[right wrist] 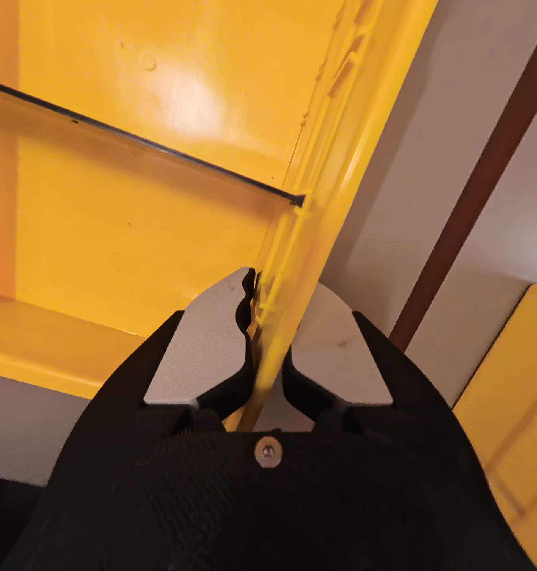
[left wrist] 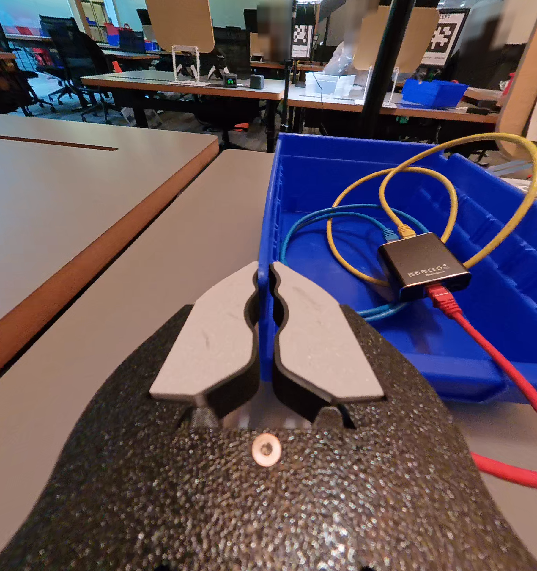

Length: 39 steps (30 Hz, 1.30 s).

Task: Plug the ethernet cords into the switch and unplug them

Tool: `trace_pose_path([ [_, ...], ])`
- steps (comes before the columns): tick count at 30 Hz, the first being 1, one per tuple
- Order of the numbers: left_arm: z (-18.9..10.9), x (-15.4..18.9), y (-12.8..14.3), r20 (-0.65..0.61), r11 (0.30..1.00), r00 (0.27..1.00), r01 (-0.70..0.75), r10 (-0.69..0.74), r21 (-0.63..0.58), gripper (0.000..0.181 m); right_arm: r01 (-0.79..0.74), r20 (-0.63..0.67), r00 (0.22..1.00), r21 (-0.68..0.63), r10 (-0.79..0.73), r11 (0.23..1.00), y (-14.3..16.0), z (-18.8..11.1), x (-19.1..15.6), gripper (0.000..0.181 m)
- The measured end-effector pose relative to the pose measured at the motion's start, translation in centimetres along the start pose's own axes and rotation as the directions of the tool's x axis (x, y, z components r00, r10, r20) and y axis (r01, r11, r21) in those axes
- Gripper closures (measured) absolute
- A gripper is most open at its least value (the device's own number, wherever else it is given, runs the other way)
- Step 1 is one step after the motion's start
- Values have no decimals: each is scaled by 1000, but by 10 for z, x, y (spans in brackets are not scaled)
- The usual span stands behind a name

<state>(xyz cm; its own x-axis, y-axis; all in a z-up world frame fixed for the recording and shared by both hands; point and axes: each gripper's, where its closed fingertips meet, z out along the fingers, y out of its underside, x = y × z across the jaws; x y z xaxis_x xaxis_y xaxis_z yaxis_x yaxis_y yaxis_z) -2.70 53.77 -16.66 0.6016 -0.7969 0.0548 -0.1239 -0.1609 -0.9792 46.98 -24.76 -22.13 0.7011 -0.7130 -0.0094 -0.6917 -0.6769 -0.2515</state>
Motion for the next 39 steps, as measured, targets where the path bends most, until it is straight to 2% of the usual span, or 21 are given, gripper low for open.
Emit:
trace_pose_path([
  [2, 0, 0, -1, -25, 1000, 1000, -8, 8, 2, 179, 12, -34, 999, 48, -11, 999, -4, -2, 3, 162],
  [3, -1, 0, 0, -28, 1000, 1000, -13, 12, -6, 179, 22, -72, 997, 75, -16, 997, -6, -5, 7, 155],
  [4, -4, -2, -2, -17, 1000, 1000, -15, 15, -15, 176, 27, -131, 991, 108, -12, 994, -9, -12, 14, 140],
  [5, -10, -5, -9, 4, 1000, 1000, -18, 18, -10, 167, 28, -198, 980, 141, 0, 990, -12, -23, 23, 123],
  [6, -16, -6, -19, 24, 1000, 999, -26, 26, 3, 156, 39, -238, 971, 176, 4, 984, -14, -35, 26, 113],
  [9, -30, 14, -53, -11, 999, 1000, -28, 29, 35, 148, 51, -239, 970, 331, 32, 942, -25, -76, 7, 103],
  [11, -28, 47, -61, -118, 1000, 993, -5, 2, -22, 147, 74, -190, 982, 451, 14, 889, -36, -99, -31, 96],
  [12, -23, 64, -56, -175, 994, 984, 3, -23, -109, 146, 102, -161, 987, 510, -22, 854, -40, -108, -57, 95],
  [13, -17, 79, -47, -215, 977, 976, 0, -47, -215, 137, 131, -126, 989, 564, -72, 815, -43, -115, -88, 94],
  [15, -1, 99, -28, -218, 923, 972, -8, -83, -385, 107, 160, -46, 983, 685, -177, 711, -41, -123, -159, 99],
  [18, 23, 123, -13, -225, 868, 963, 17, -147, -495, 106, 192, 41, 918, 826, -395, 529, -31, -121, -268, 105],
  [20, 34, 130, 1, -209, 821, 970, -16, -127, -571, 105, 238, 59, 859, 833, -509, 499, -26, -109, -315, 107],
  [22, 44, 132, 17, -192, 758, 976, -48, -103, -650, 103, 320, 16, 852, 776, -524, 544, -30, -99, -327, 103],
  [24, 48, 138, 34, -193, 686, 974, -58, -122, -725, 96, 280, 19, 877, 791, -480, 544, -34, -102, -333, 104],
  [26, 54, 138, 43, -172, 656, 979, -58, -111, -752, 97, 238, 82, 837, 835, -540, 496, -31, -108, -353, 110],
  [27, 56, 136, 48, -159, 641, 982, -57, -102, -766, 98, 238, 109, 814, 834, -571, 498, -27, -108, -360, 111],
  [29, 58, 135, 55, -139, 627, 984, -40, -109, -778, 103, 236, 106, 828, 825, -550, 514, -27, -108, -356, 110],
  [31, 58, 143, 58, -159, 632, 974, -22, -161, -775, 111, 264, 75, 831, 819, -551, 510, -25, -107, -353, 110],
  [34, 59, 140, 49, -165, 698, 980, -38, -116, -715, 116, 276, 48, 834, 825, -549, 492, -24, -112, -350, 110],
  [36, 57, 139, 32, -184, 770, 982, -91, -35, -632, 117, 263, 58, 824, 842, -563, 471, -21, -119, -354, 111],
  [39, 47, 136, -11, -156, 866, 983, -164, 101, -472, 117, 246, 57, 823, 861, -566, 445, -20, -126, -355, 112],
])
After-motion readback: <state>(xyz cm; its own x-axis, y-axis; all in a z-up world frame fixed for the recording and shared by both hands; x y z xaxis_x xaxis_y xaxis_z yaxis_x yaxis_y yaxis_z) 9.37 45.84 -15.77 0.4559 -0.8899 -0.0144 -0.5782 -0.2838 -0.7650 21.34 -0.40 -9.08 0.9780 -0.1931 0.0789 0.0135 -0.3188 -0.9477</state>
